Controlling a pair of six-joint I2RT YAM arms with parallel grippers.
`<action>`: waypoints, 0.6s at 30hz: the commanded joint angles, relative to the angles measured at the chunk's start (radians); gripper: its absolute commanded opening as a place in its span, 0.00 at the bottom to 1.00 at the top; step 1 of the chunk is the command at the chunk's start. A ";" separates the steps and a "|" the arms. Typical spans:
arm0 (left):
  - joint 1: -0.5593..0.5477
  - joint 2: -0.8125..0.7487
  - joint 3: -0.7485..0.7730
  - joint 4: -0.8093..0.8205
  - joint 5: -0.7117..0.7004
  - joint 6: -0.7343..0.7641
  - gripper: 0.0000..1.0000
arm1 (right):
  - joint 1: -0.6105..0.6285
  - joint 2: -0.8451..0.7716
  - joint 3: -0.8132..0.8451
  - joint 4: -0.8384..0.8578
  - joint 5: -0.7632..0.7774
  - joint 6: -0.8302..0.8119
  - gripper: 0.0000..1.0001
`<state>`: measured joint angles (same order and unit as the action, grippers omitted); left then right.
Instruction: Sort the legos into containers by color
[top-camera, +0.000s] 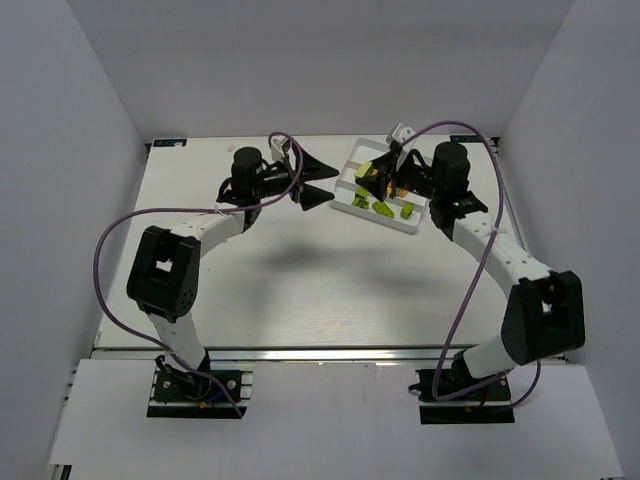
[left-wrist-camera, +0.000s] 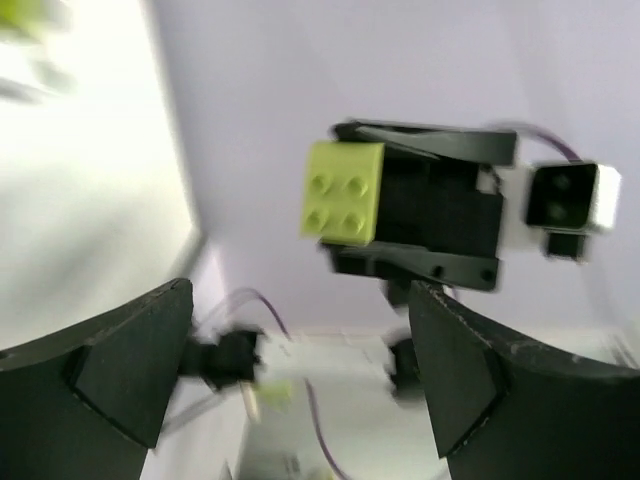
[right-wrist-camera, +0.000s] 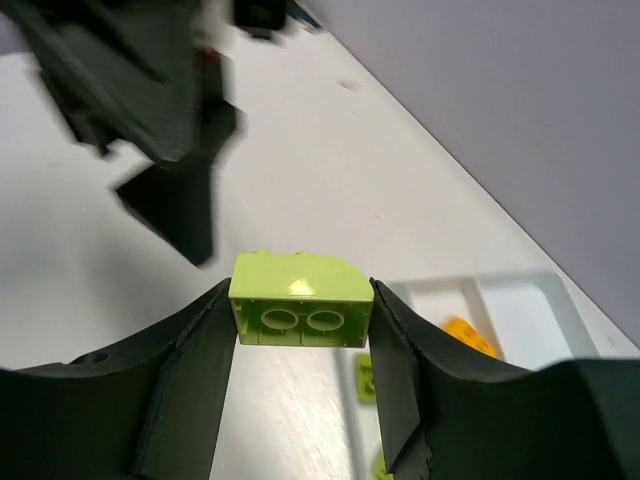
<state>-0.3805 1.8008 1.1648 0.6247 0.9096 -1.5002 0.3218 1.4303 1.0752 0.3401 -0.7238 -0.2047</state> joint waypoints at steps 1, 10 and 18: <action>0.034 -0.067 0.116 -0.538 -0.161 0.380 0.98 | -0.033 0.114 0.106 -0.127 0.275 -0.070 0.00; 0.034 -0.303 0.020 -0.997 -0.405 0.649 0.98 | -0.092 0.529 0.461 -0.173 0.607 -0.102 0.00; 0.034 -0.586 -0.188 -1.089 -0.503 0.609 0.98 | -0.102 0.887 0.865 -0.231 0.768 -0.102 0.00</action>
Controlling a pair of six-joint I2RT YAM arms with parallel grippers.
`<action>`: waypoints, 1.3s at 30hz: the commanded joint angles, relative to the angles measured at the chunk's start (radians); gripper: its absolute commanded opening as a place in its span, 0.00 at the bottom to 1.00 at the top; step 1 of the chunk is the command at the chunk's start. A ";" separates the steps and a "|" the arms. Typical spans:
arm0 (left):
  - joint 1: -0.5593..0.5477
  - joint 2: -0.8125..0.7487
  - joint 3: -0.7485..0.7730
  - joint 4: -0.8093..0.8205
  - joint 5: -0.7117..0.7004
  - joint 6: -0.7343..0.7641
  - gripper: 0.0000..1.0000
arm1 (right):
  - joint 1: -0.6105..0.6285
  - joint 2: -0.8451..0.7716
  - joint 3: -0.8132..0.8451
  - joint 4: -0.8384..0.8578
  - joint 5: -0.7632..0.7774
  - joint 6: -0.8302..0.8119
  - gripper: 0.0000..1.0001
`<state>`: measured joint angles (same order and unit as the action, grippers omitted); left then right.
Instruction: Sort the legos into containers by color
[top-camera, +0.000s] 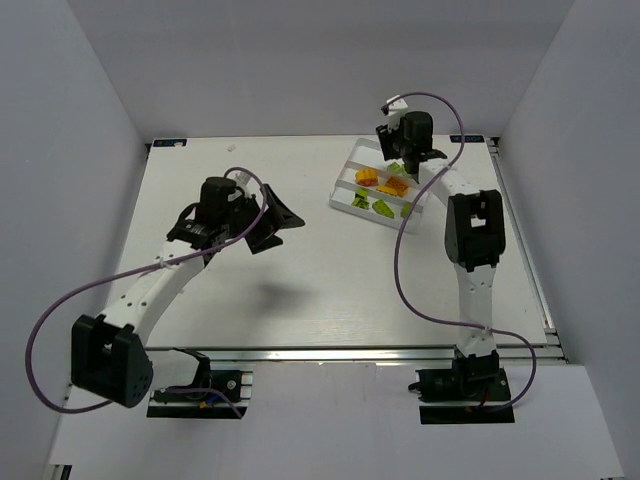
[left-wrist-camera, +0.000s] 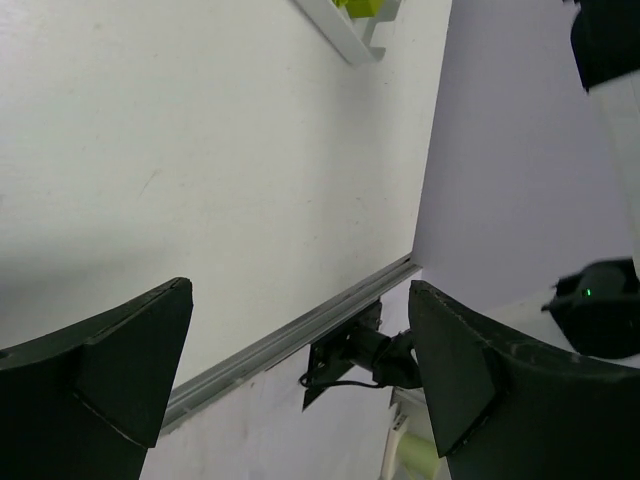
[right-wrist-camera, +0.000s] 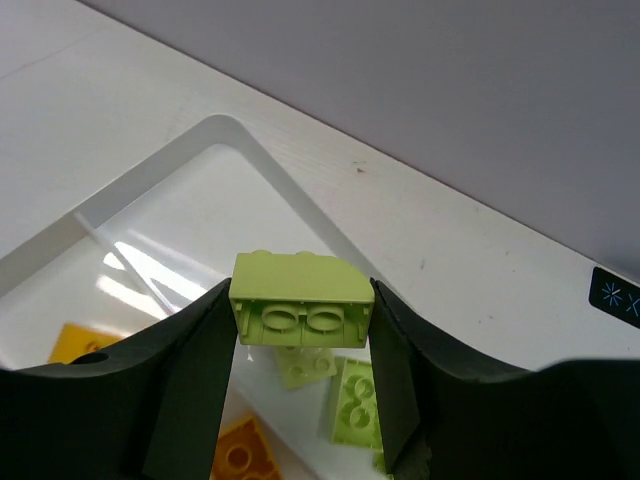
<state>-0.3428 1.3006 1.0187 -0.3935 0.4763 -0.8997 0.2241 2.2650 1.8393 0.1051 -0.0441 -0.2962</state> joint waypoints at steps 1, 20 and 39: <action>-0.004 -0.107 -0.069 -0.077 -0.079 0.002 0.98 | -0.003 0.074 0.127 0.002 0.090 -0.017 0.01; -0.024 -0.184 -0.049 -0.171 -0.171 0.044 0.98 | -0.048 -0.034 0.068 -0.056 -0.100 0.037 0.89; -0.024 -0.231 -0.034 -0.120 -0.284 0.303 0.98 | -0.057 -0.924 -0.584 -0.461 -0.359 0.264 0.89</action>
<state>-0.3630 1.1236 0.9943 -0.5446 0.2161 -0.6537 0.1677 1.3613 1.3613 -0.3180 -0.3927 -0.0536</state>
